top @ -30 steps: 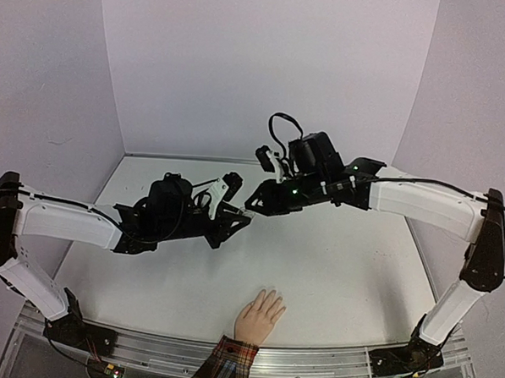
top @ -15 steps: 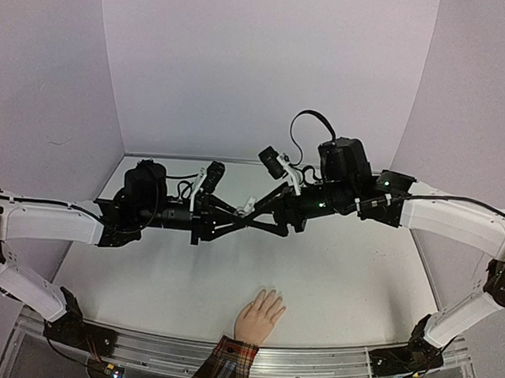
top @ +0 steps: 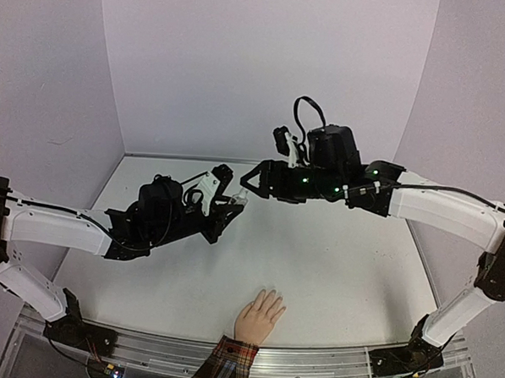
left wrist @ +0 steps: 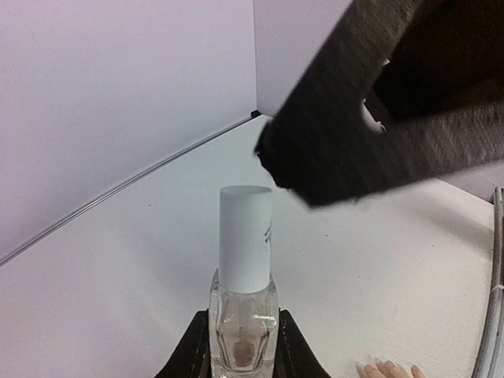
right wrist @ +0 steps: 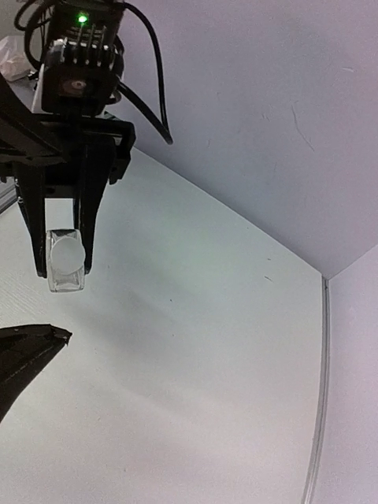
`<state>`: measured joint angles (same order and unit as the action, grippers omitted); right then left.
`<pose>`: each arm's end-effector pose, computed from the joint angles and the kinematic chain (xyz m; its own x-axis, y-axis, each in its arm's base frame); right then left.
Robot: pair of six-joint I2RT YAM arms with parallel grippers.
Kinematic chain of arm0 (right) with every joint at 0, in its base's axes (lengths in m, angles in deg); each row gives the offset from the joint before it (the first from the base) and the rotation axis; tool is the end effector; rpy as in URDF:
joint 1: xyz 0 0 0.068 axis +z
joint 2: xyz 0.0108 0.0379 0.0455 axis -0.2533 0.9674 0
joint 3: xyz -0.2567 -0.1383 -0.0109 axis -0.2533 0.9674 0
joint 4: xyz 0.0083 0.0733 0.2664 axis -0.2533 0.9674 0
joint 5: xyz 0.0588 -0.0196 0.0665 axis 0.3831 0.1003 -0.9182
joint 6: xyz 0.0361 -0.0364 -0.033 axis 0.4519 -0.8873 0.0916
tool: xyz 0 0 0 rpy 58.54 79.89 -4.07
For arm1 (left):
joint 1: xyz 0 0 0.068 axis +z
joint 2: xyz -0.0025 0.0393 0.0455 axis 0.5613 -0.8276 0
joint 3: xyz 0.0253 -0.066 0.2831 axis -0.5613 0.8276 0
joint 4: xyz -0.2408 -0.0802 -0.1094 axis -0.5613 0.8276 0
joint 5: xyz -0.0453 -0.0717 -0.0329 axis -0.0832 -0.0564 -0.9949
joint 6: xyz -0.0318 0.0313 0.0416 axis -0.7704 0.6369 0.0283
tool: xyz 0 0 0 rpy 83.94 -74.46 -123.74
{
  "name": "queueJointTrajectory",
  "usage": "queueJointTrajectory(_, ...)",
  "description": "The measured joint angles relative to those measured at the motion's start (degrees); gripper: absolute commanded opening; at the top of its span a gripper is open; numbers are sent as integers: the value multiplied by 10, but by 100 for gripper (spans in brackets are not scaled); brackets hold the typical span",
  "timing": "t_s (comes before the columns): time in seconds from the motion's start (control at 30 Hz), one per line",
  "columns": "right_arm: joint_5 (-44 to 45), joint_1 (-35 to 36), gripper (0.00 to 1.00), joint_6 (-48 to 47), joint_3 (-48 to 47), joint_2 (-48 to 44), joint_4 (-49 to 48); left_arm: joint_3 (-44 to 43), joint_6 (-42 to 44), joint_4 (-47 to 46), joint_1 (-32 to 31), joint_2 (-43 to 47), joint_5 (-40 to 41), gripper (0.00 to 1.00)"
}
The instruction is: Paint the nails
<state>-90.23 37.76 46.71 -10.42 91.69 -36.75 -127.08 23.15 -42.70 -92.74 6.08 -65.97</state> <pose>0.2324 0.3198 0.3685 -0.6727 -0.0158 -0.7397 -0.6430 0.5071 0.5739 0.1815 -0.2857 0.2694 -0.0604 0.1704 -0.9835 0.7801 0.6228 0.0600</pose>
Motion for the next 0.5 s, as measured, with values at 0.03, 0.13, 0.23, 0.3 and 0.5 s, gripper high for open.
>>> queueJointTrajectory(0.03,7,5,56,10,-7,10,3,0,0,-3,0,-2,10,0)
queueJointTrajectory(0.13,26,19,49,26,-32,42,14,0,5,-7,-1,-7,26,0)
queueJointTrajectory(0.23,39,27,34,33,-46,62,20,0,9,-12,-3,-8,34,0)
queueJointTrajectory(0.3,47,29,29,34,-52,68,27,0,9,-12,-4,-8,39,0)
queueJointTrajectory(0.5,60,27,1,30,-70,84,34,0,9,-14,-5,-8,44,0)
